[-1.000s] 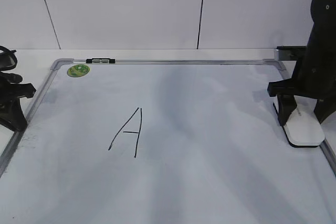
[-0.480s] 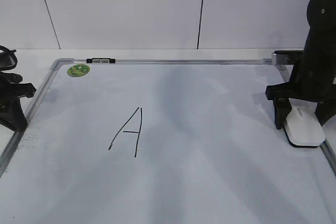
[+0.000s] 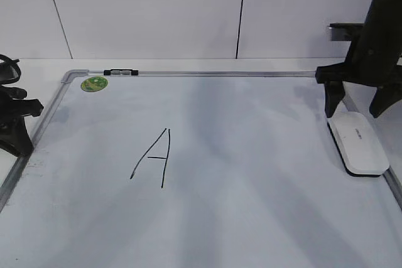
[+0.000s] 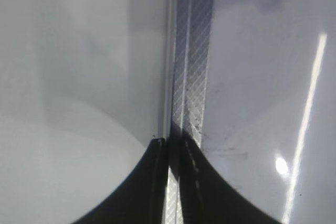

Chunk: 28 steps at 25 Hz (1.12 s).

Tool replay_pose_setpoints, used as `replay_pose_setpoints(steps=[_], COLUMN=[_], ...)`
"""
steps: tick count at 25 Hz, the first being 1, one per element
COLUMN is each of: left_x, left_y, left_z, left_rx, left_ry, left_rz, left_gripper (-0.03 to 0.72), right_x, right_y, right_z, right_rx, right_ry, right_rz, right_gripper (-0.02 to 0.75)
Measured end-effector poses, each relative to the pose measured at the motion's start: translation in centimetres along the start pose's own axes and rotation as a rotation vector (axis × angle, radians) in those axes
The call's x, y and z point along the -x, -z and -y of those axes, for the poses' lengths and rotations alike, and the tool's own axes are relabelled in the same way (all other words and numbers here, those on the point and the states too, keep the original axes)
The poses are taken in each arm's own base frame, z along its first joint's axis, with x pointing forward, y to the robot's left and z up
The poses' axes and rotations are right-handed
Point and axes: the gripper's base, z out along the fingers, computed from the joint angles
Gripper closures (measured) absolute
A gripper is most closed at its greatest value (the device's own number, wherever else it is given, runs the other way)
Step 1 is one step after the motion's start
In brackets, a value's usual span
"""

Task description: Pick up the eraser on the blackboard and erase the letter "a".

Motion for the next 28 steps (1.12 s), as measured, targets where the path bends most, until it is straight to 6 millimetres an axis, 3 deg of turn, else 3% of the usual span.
replay_pose_setpoints(steps=[4,9,11,18,22,28], left_x=[0.1,0.2,0.3,0.8,0.0,-2.8], left_y=[0.0,0.0,0.5,7.2,11.4,16.8], left_z=[0.0,0.1,0.2,2.2,3.4,4.9], left_rx=[-0.003,-0.007,-0.010,-0.042,-0.056,-0.094], left_ry=[0.004,0.008,0.004,-0.058,-0.096,-0.132], left_rz=[0.011,0.027,0.032,0.108,0.170,0.282], left_gripper=[0.565,0.356,0.320,0.297,0.296,0.295], right_x=[0.6,0.5,0.4,-0.5,-1.7,-4.7], right_y=[0.9,1.5,1.9,5.2,8.5,14.4], right_z=[0.0,0.1,0.1,0.3,0.6,1.0], right_rx=[-0.003,-0.001,0.000,0.009,0.020,0.064], right_ry=[-0.007,-0.008,-0.009,-0.012,-0.017,-0.028], right_rz=[0.037,0.051,0.059,0.133,0.217,0.361], right_gripper=[0.066,0.067,0.069,0.071,0.072,0.092])
